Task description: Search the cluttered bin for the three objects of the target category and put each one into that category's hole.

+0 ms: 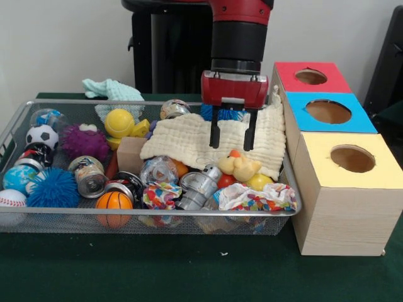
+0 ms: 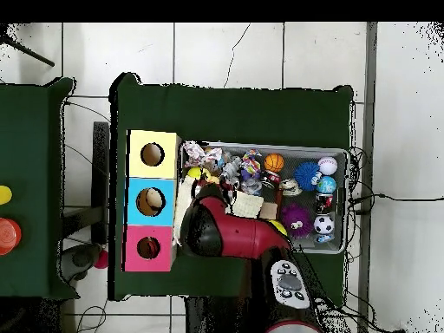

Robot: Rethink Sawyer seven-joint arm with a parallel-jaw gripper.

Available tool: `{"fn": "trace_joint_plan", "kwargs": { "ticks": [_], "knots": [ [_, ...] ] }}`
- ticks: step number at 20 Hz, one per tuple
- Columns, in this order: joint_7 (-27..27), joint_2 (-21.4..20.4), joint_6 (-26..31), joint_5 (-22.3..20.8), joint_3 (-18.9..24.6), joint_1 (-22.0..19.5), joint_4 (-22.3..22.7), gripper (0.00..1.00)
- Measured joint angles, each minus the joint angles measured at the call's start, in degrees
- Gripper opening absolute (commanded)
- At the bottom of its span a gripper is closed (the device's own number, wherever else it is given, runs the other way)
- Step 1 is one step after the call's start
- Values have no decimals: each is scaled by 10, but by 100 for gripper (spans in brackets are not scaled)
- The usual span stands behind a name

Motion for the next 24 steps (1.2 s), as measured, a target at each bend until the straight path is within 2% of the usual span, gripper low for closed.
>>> {"fn": "trace_joint_plan", "kwargs": {
  "ticks": [4,8,17,24],
  "knots": [
    [0,29,-33,-4,-10,2,-3,100],
    [0,37,-35,-4,-9,1,-3,100],
    [0,32,-35,-4,1,-13,-1,100],
    [0,20,-30,-4,33,-51,5,100]
  ]
}}
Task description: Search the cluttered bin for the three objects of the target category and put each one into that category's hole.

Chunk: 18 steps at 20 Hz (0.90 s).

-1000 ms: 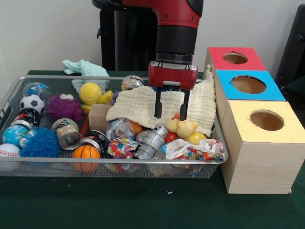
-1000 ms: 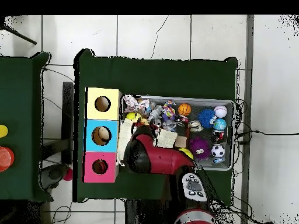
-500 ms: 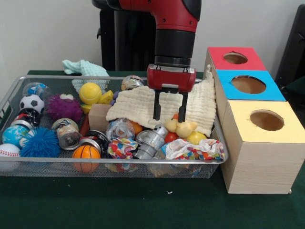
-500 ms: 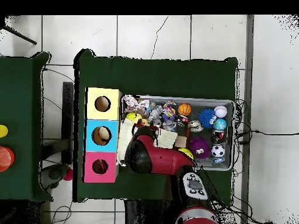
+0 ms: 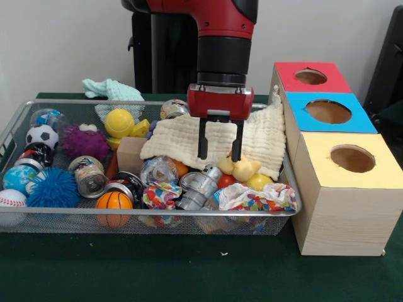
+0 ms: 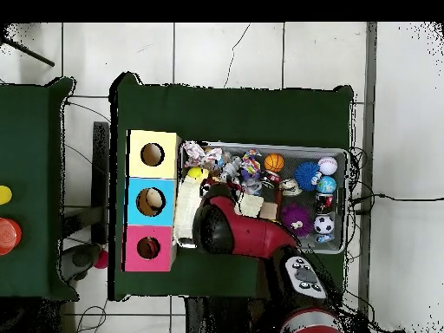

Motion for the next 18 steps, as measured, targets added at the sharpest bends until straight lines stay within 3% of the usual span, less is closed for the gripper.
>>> {"fn": "trace_joint_plan", "kwargs": {
  "ticks": [18],
  "knots": [
    [0,3,2,30,71,-34,20,100]
  ]
}}
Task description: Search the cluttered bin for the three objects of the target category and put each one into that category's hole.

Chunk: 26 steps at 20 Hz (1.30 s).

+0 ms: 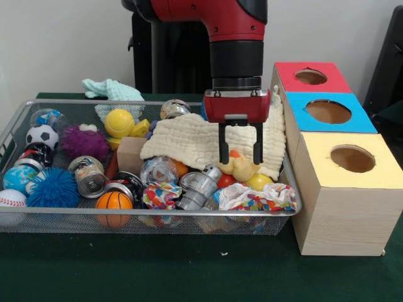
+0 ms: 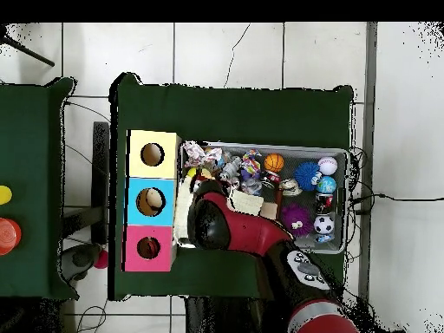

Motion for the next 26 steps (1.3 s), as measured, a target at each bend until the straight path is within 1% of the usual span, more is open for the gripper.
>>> {"fn": "trace_joint_plan", "kwargs": {
  "ticks": [5,11,16,26],
  "knots": [
    [0,2,3,9,5,2,8,100],
    [0,9,21,9,-15,30,8,100],
    [0,12,37,9,-40,56,2,100],
    [0,21,40,9,-70,74,-12,100]
  ]
}}
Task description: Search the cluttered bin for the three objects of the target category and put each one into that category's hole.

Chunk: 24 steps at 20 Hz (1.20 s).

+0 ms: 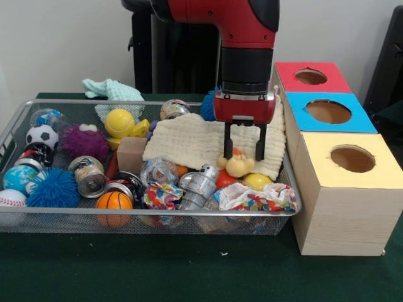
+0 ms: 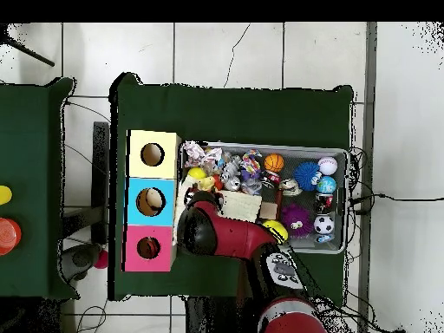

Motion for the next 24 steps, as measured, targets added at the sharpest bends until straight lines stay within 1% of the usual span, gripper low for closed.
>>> {"fn": "trace_joint_plan", "kwargs": {
  "ticks": [7,8,20,24],
  "knots": [
    [0,8,1,-11,-28,19,-16,100],
    [0,10,1,-16,-36,22,-20,0],
    [0,4,2,-27,-44,22,-21,0],
    [0,-14,27,-27,-34,5,-21,0]
  ]
}}
